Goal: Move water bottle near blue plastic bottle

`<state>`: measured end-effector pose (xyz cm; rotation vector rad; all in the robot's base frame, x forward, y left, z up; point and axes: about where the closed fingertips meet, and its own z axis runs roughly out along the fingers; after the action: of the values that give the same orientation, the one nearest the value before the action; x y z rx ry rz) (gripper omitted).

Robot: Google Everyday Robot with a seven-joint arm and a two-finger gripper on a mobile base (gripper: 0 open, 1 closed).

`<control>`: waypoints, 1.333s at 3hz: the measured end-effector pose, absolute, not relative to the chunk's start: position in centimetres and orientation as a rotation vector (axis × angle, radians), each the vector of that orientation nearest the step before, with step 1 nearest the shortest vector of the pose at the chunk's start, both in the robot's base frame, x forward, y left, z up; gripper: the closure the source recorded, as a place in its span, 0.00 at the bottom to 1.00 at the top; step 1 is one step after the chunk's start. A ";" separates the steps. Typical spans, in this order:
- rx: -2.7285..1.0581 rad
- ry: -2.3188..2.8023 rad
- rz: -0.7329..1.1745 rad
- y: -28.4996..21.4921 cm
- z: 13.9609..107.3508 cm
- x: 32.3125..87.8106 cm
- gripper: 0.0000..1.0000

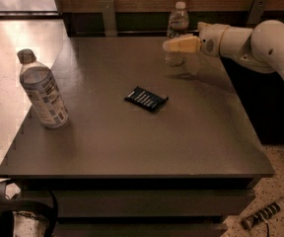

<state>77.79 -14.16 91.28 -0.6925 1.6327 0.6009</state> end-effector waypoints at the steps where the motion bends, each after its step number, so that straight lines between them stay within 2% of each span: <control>1: -0.666 1.536 0.665 -12.8 90.3 79.1 0.02; 4: -0.676 1.494 0.688 -10.9 89.7 79.8 0.70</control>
Offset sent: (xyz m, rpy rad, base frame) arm 0.0271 0.0310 -0.0201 0.1304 -0.1165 0.0553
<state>79.84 -10.89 89.70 -0.6763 1.4940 0.6885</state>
